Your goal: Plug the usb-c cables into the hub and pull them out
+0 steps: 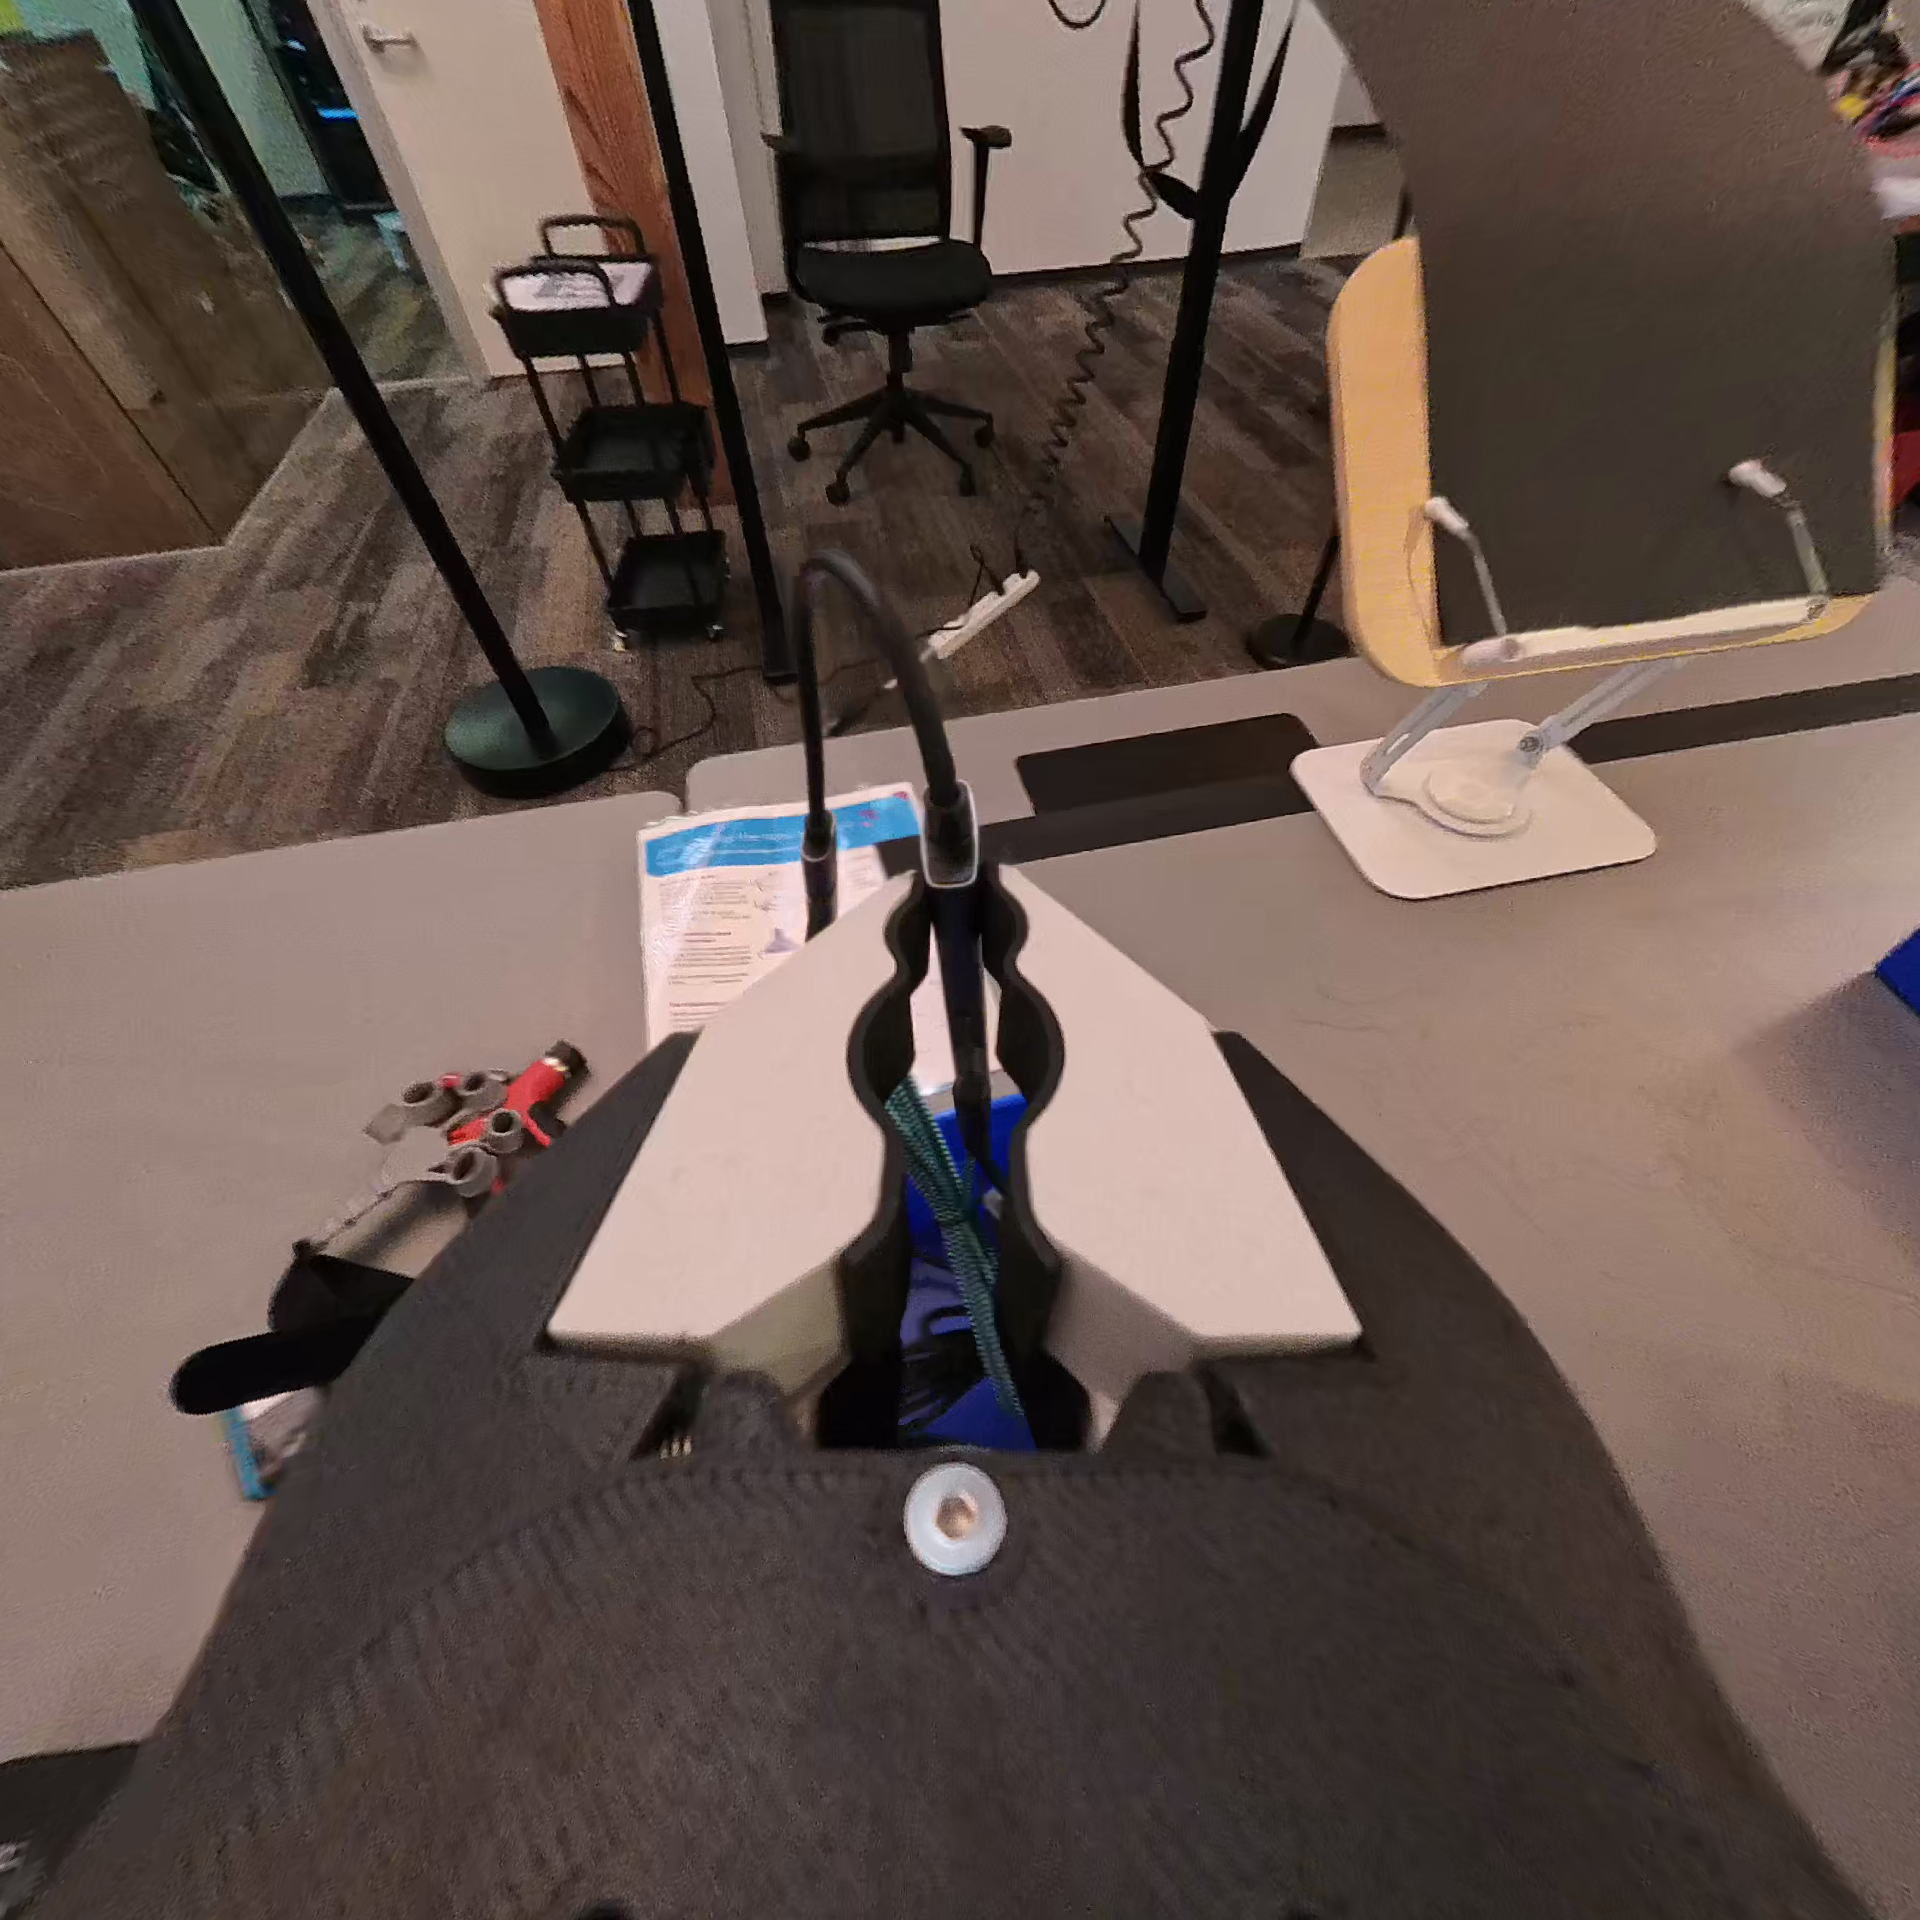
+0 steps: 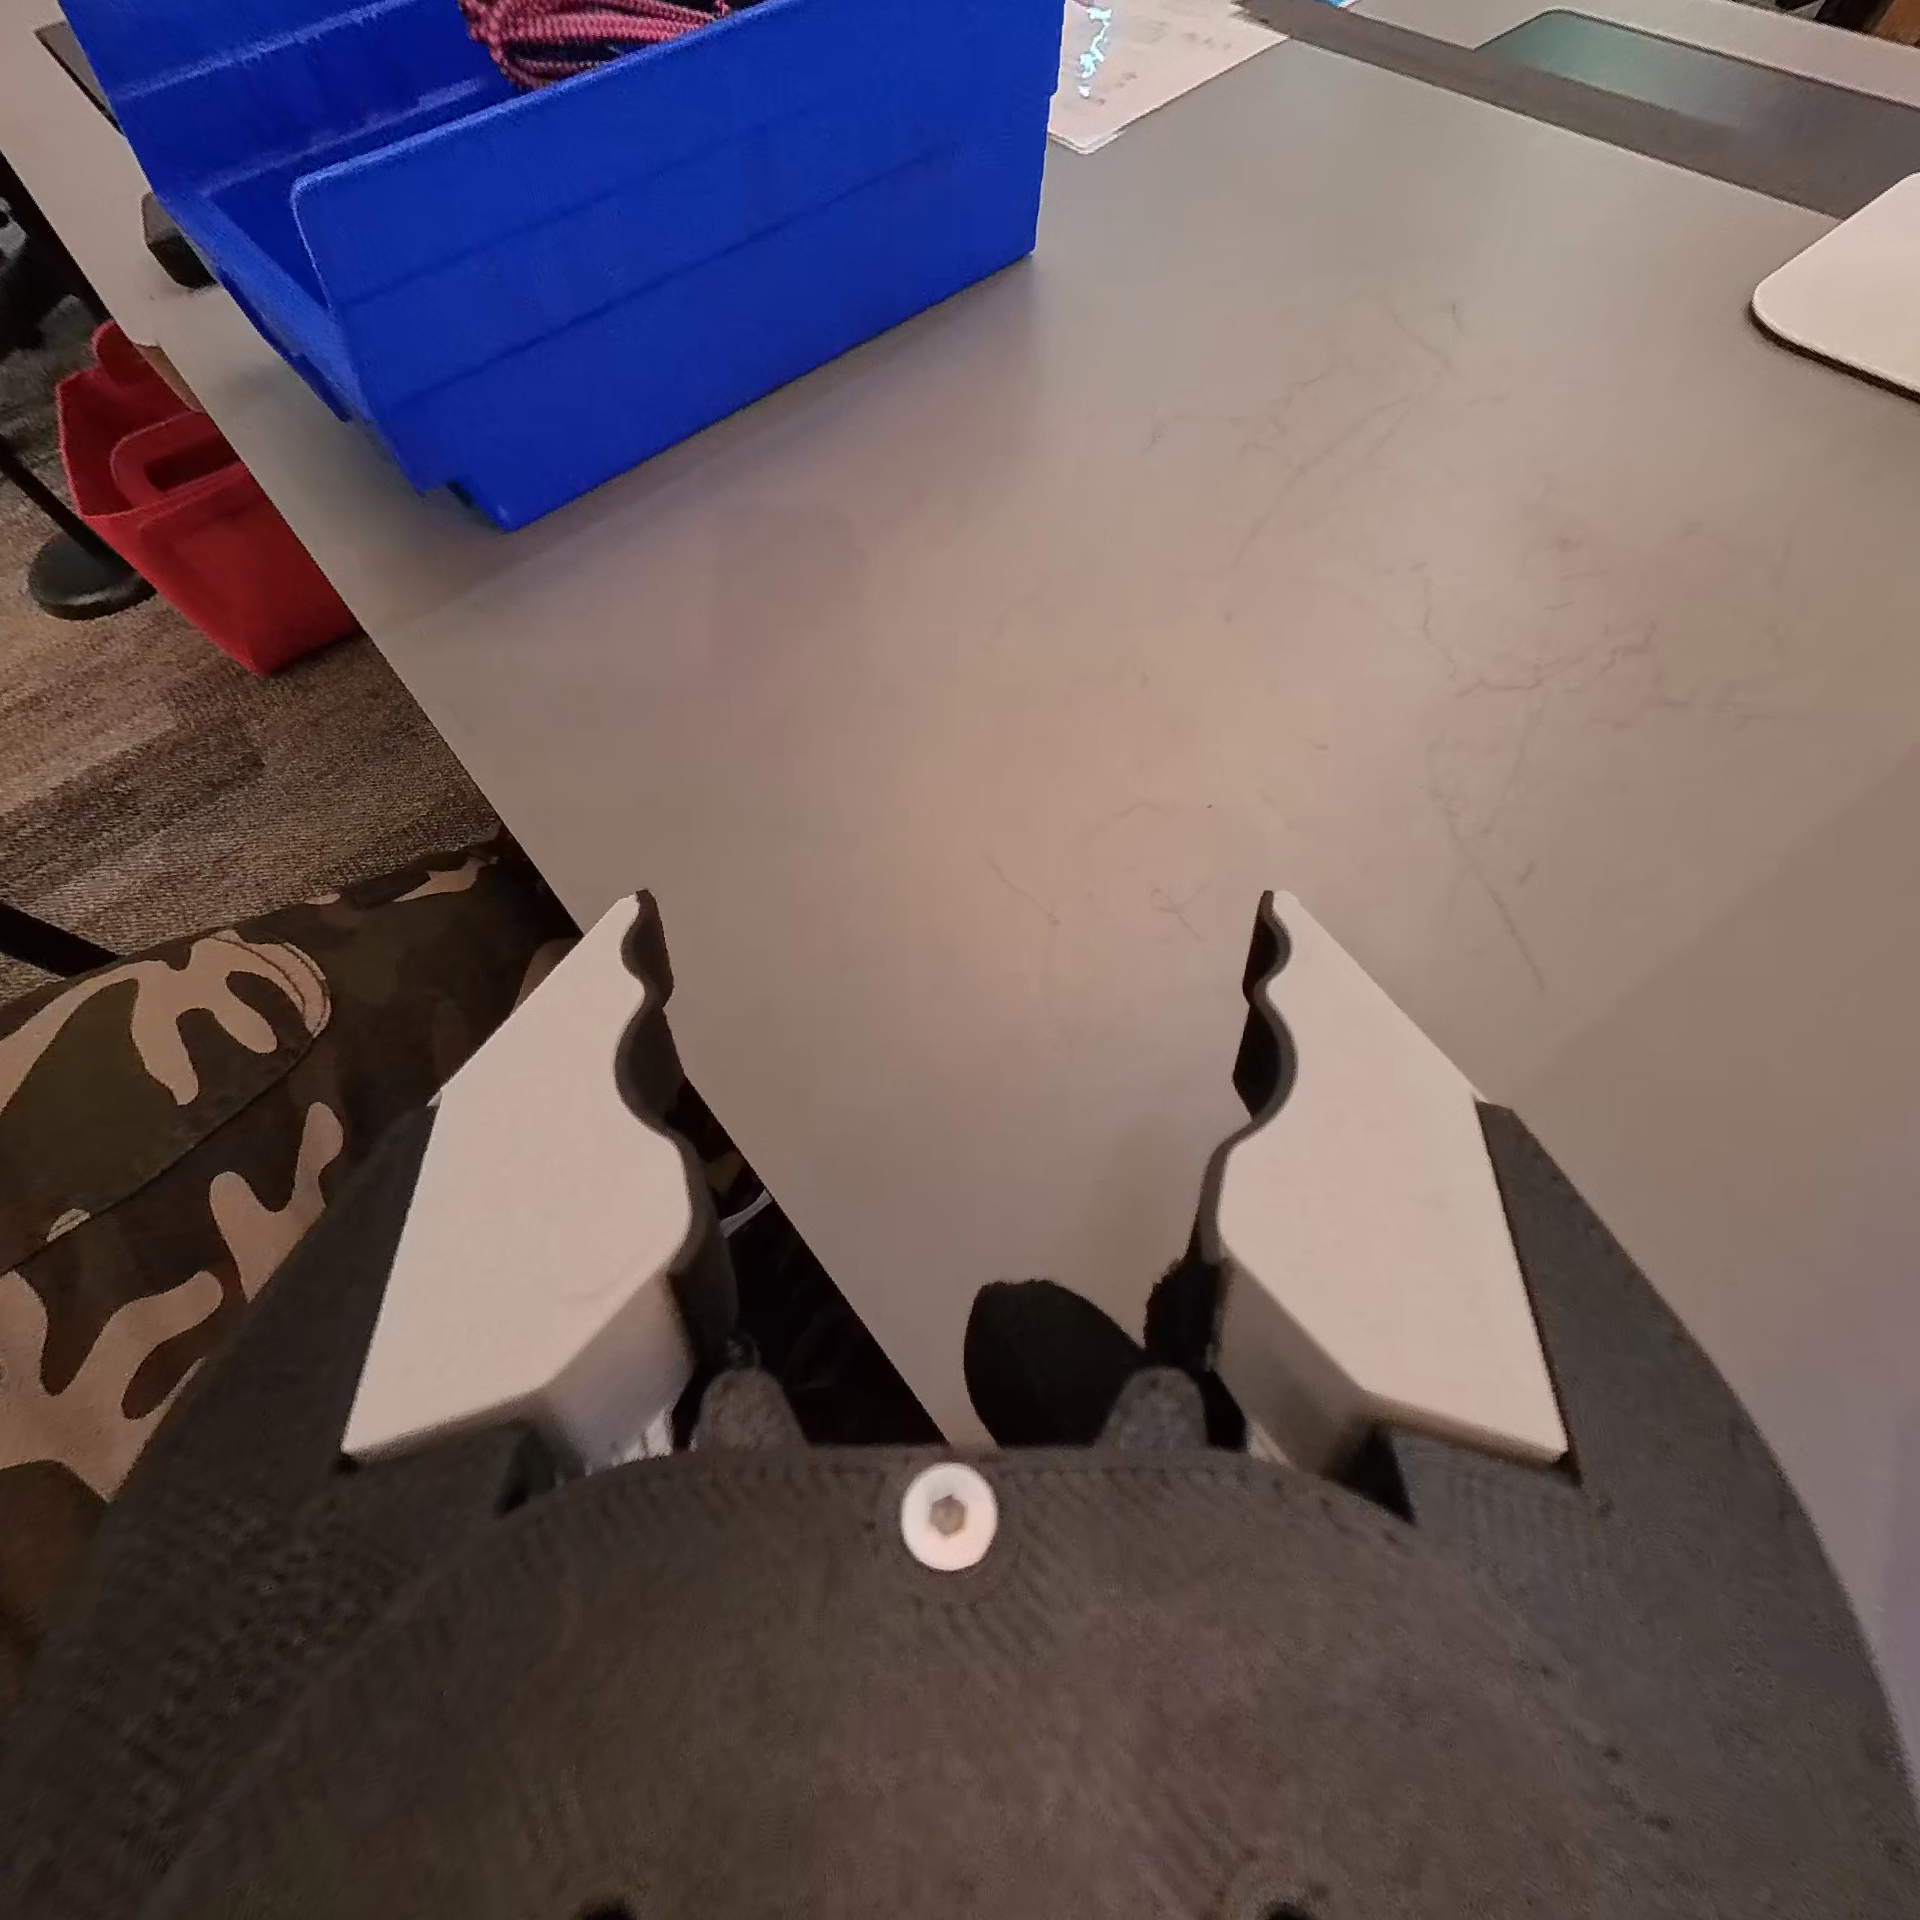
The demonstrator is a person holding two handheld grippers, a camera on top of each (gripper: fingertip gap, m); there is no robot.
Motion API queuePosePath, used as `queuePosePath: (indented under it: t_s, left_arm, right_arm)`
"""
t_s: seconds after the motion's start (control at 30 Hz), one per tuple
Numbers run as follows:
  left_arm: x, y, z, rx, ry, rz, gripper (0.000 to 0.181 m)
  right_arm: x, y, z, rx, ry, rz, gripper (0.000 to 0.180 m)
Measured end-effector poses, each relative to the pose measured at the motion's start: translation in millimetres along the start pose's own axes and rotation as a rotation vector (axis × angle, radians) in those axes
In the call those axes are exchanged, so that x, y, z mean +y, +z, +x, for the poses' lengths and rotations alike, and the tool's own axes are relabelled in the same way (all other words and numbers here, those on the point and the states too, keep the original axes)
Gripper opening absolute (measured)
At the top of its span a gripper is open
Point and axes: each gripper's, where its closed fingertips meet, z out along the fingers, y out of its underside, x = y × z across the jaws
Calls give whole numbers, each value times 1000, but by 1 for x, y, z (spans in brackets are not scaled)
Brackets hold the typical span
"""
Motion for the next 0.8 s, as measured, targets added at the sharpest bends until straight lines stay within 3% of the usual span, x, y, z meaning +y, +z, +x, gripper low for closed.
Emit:
queuePosePath:
  t_s: [0.27, 0.57, 0.67, 0.8]
  left_arm:
    - [-15, 0, 9, -43, 136, 25, 7]
    - [85, 26, -43, -198, 225, -319, 8]
    - [80, 14, -46, -194, 193, -278, 8]
    - [42, -10, -40, -190, 190, -130, 8]
  right_arm:
    - [-1, 0, 0, -1, 1, 2, 109]
    - [-3, -2, -1, -3, -3, 8, 109]
    - [-3, -1, -1, -6, -2, 9, 109]
    - [-2, 0, -3, -8, -6, 5, 109]
